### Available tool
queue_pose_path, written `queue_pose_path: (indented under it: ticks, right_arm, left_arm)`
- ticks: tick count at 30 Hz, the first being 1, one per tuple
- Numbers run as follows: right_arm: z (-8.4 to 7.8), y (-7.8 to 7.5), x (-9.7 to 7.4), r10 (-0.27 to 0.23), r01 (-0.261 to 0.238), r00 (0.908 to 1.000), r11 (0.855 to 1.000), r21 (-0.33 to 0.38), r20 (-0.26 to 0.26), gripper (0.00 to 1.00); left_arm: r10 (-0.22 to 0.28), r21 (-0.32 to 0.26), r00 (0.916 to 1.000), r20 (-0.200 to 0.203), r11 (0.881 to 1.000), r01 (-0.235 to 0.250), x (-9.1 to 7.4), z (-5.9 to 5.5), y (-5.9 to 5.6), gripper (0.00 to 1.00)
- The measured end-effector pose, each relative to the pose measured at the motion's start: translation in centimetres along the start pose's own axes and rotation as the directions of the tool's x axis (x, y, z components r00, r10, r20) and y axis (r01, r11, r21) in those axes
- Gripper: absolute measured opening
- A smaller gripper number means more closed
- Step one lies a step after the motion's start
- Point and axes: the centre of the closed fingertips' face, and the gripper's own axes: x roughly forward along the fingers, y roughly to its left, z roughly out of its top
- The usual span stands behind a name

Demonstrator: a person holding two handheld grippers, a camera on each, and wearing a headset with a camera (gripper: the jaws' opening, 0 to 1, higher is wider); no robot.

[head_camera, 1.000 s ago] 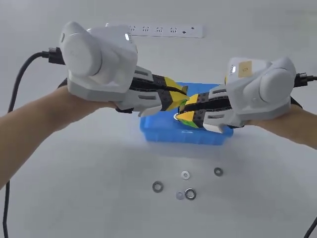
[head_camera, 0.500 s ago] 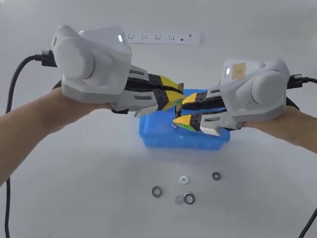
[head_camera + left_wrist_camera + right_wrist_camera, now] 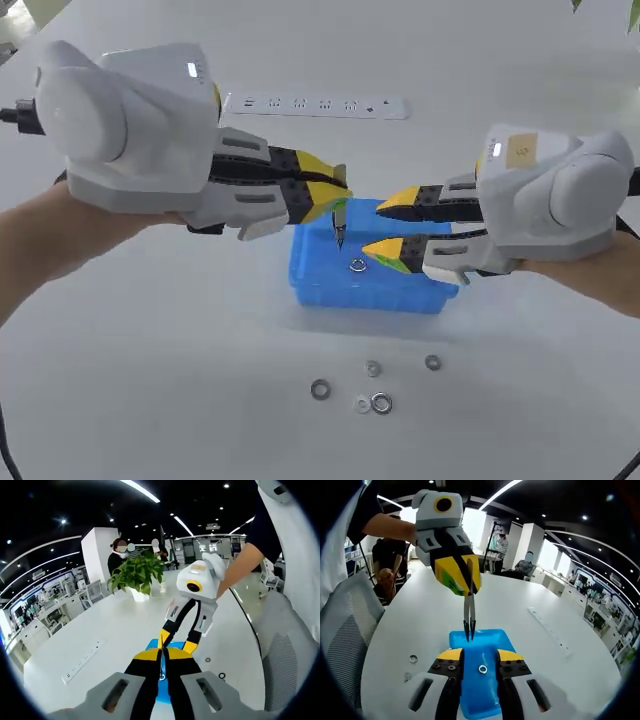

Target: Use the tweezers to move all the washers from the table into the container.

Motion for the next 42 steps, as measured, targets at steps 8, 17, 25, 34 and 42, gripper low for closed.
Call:
queue_pose_path:
  ticks: [8,17,25,34,42]
  right_arm:
    - [1.0,2.6,-2.1,-0.035,0.035,0.9992,0.999,0.038,0.02,0.37]
    - [-1.3,6.8,-3.8,-0.047,0.049,0.9985,0.997,0.058,-0.026,0.53]
    - [-3.3,9.2,-5.1,-0.071,0.079,0.9956,0.987,0.139,-0.061,0.63]
    - [-5.5,11.6,-5.6,-0.036,0.055,0.9935,0.981,0.183,-0.108,0.7]
    - [-6.6,13.1,-6.0,-0.015,0.042,0.9912,0.978,0.204,-0.132,0.72]
  left_arm:
    - [0.033,-0.027,0.9994,0.011,0.999,-0.033,-2.0,-0.1,-2.0,0.07]
    - [-0.013,-0.068,0.9999,-0.008,0.998,0.013,-2.9,-1.9,-6.0,0.07]
    - [-0.058,-0.08,0.9974,-0.043,0.995,0.054,-2.9,-4.5,-9.5,0.07]
    - [-0.073,-0.106,0.9962,-0.046,0.992,0.068,-2.7,-5.3,-11.3,0.07]
    - [-0.065,-0.09,0.9975,-0.029,0.994,0.062,-1.7,-5.3,-12.0,0.07]
